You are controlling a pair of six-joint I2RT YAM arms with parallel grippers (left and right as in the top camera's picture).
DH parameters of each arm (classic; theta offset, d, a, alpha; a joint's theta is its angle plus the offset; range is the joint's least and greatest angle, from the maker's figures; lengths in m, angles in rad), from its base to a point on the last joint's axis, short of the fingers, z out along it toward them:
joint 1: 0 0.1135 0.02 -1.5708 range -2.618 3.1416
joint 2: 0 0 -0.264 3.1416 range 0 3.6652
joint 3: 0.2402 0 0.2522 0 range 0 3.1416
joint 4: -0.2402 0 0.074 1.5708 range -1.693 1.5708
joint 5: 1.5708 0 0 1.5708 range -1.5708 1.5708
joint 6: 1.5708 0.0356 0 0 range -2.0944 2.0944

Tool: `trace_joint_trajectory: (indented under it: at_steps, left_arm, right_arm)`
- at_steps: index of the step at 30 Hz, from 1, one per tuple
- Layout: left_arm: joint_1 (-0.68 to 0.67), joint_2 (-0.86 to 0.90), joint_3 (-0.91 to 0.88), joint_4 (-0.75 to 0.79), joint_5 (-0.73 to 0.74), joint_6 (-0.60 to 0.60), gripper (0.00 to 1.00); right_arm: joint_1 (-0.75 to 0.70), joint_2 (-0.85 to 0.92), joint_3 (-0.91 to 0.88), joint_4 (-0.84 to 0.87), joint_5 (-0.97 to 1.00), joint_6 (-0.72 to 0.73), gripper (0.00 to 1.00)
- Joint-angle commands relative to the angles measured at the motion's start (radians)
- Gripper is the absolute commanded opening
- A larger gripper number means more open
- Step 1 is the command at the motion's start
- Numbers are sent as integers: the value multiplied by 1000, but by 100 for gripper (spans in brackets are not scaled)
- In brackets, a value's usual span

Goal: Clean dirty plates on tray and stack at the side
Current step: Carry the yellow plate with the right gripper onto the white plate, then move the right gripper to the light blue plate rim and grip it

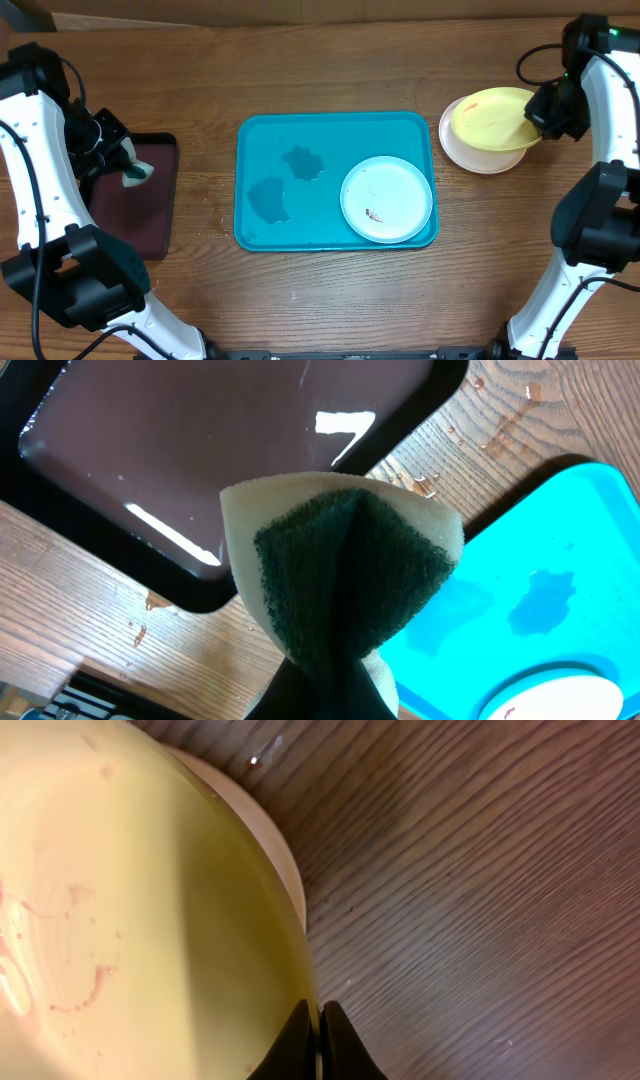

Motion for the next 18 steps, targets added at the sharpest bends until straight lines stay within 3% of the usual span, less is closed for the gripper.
trace_joint_trajectory:
  at_steps: [1, 4, 5, 7, 8, 12, 15, 18]
  left_arm:
    - [-7, -22, -3, 4, 6, 19, 5]
    - [-8, -22, -3, 4, 3, 19, 4]
    - [-8, -22, -3, 5, 3, 23, 5]
    - [-8, -22, -3, 6, 3, 26, 5]
    - [-8, -22, -3, 7, 3, 26, 4]
    - [-8, -22, -3, 8, 3, 26, 4]
    - [-8, -22, -3, 10, 4, 26, 4]
    - [-8, -22, -3, 11, 4, 26, 4]
  right_arm:
    - [0, -16, -3, 13, -15, 3, 4]
    - [18, -16, -3, 18, -54, -7, 9]
    - [26, -16, -3, 15, -54, -7, 19]
    - [39, -16, -3, 12, -56, -7, 49]
    - [46, -16, -3, 8, -56, -7, 54]
    - [77, -16, -3, -5, -58, -6, 61]
    - [114, -16, -3, -19, -121, -16, 61]
    - [161, -16, -3, -26, -249, -145, 62]
